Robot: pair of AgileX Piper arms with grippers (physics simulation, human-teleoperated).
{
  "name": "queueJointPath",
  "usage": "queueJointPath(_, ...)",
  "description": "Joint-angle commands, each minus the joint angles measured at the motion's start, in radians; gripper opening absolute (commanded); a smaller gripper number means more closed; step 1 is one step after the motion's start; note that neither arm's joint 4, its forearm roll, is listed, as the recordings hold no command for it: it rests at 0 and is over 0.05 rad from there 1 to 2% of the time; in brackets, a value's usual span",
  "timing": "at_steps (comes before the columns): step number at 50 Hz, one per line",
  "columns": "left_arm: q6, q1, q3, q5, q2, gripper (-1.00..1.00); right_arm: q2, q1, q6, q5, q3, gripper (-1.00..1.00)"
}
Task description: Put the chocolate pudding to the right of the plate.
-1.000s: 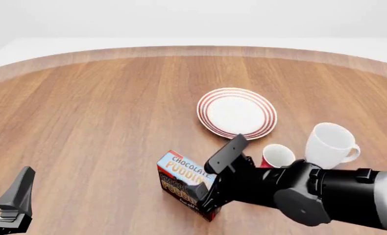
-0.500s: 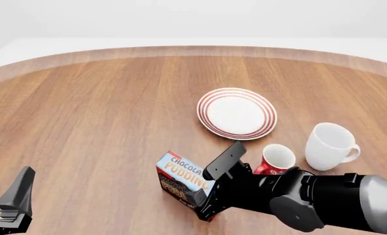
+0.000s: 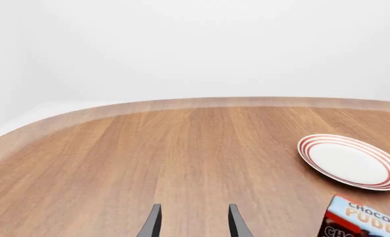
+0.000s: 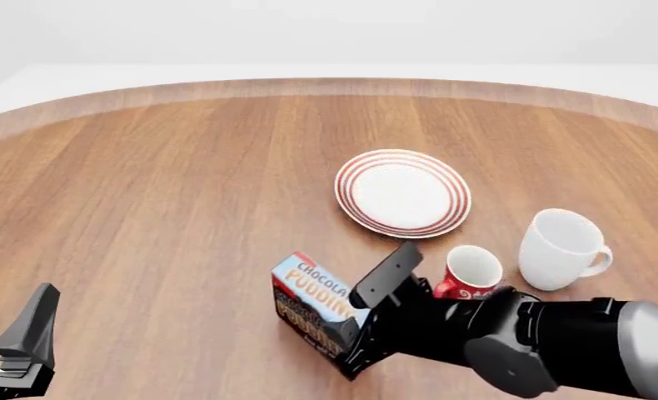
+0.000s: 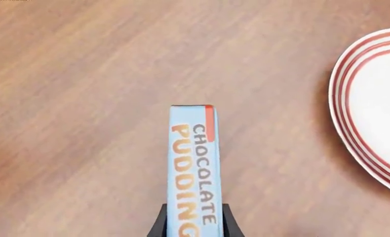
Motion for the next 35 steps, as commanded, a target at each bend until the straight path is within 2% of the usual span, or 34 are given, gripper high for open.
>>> queueJointPath(1,0.000,0.000,0.000,0.000,0.000,1.00,-0.081,-0.023,-0.024,0.082,-0.027,-1.00)
queueJointPath(3,0.000,0.000,0.000,0.000,0.000,1.00,-0.116,-0.034,-0.055,0.126,-0.055,-1.00)
queueJointPath(6,0.000,0.000,0.000,0.000,0.000,1.00,-0.159,-0.046,-0.070,0.185,-0.102,-1.00)
queueJointPath(16,0.000,0.000,0.000,0.000,0.000,1.00,-0.222,-0.073,-0.103,0.288,-0.204,-1.00)
queueJointPath(21,0.000,0.000,0.000,0.000,0.000,1.00,-0.259,-0.108,-0.146,0.364,-0.290,-1.00)
queueJointPath(35,0.000,0.000,0.000,0.000,0.000,1.00,-0.160,-0.154,-0.237,0.476,-0.513,-1.00)
